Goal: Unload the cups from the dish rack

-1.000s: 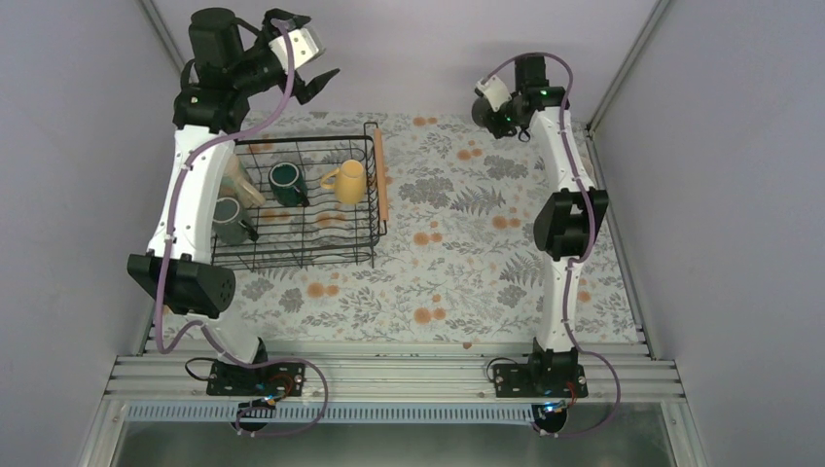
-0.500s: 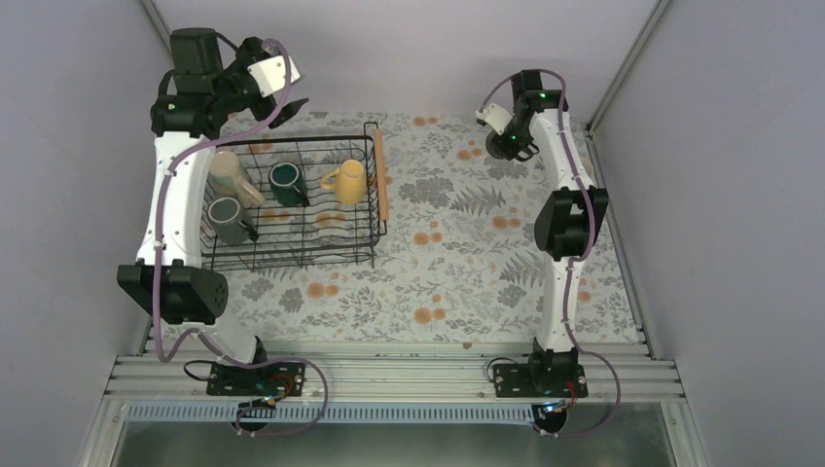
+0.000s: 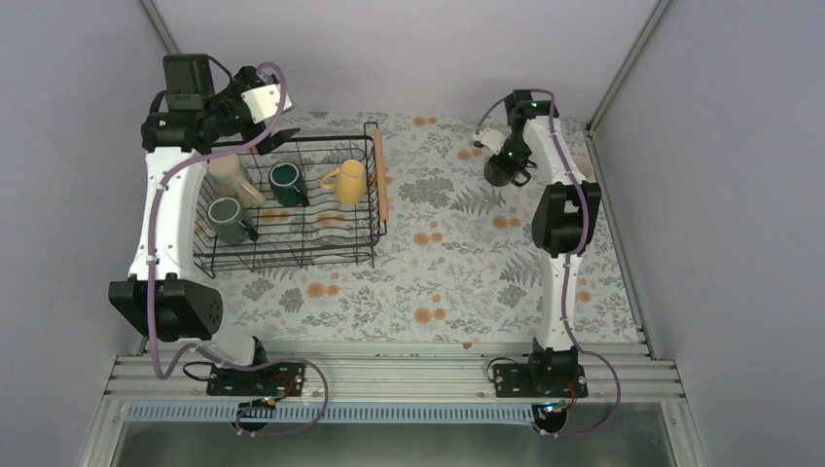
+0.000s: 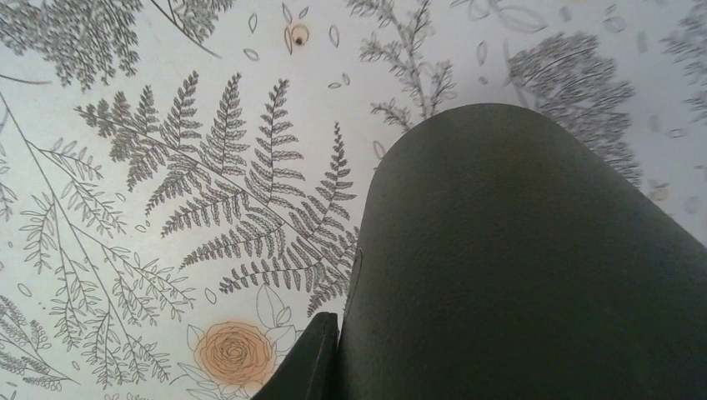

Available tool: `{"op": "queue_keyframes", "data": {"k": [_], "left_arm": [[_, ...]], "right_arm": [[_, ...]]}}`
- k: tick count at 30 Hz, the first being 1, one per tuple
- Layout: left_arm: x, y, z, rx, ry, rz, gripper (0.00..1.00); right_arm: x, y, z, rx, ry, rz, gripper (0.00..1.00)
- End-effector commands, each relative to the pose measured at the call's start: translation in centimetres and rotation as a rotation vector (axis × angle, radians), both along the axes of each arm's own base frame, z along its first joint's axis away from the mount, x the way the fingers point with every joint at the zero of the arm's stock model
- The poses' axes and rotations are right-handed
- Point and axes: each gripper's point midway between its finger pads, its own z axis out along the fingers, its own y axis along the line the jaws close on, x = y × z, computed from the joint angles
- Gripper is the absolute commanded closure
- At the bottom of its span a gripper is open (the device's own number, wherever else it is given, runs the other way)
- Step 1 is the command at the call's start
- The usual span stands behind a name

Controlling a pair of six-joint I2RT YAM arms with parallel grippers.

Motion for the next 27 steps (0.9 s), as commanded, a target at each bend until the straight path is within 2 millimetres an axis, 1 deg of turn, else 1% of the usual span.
{"op": "queue_keyframes", "data": {"k": [1,7,10,11,13,15,16,17,19,21,22,24,27], "left_arm": [[-1.0,-0.3,-0.4,0.007,-0.008,-0.037,0.01],[-1.2,0.1,-1.5,0.026,0.006,-0.027,0.0],[-1.2,0.3,-2.0,0.034,0.011,-0.021,0.0],[-1.2,0.4,-2.1,0.035,0.013,-0.018,0.0],[-1.3,0.5,-2.3,0.036,0.018,-0.017,0.0],[-1.3,0.5,-2.4,0.036,0.022,-0.018,0.0],[-1.3,0.5,-2.5,0.035,0.024,-0.018,0.0],[-1.4,0.4,-2.5,0.033,0.025,-0.021,0.0],[-1.4,0.3,-2.5,0.028,0.029,-0.024,0.0],[-1.4,0.3,-2.6,0.024,0.031,-0.023,0.0],[-1.4,0.3,-2.7,0.022,0.034,-0.022,0.0],[-1.4,0.3,-2.7,0.021,0.032,-0.021,0.0],[-1.3,0.4,-3.2,0.026,0.029,-0.017,0.0]], "right_arm": [[0.5,-0.6,-0.6,-0.027,-0.008,-0.007,0.97],[1.0,-1.2,-2.2,-0.056,0.0,-0.029,0.97],[1.5,-1.5,-2.7,-0.076,-0.013,-0.041,0.96],[1.6,-1.6,-2.7,-0.081,-0.018,-0.044,0.92],[1.9,-1.6,-2.6,-0.081,-0.029,-0.047,0.79],[2.5,-1.7,-2.1,-0.083,-0.06,-0.052,0.66],[2.9,-1.7,-1.6,-0.085,-0.084,-0.057,0.57],[3.3,-1.9,-1.1,-0.092,-0.114,-0.063,0.52],[4.3,-2.0,0.3,-0.096,-0.173,-0.076,0.47],[5.3,-2.6,2.0,-0.12,-0.244,-0.109,0.43],[5.6,-2.8,3.2,-0.129,-0.278,-0.122,0.41],[5.7,-2.5,5.5,-0.104,-0.326,-0.127,0.37],[5.3,-1.8,10.1,-0.062,-0.416,-0.133,0.32]]}}
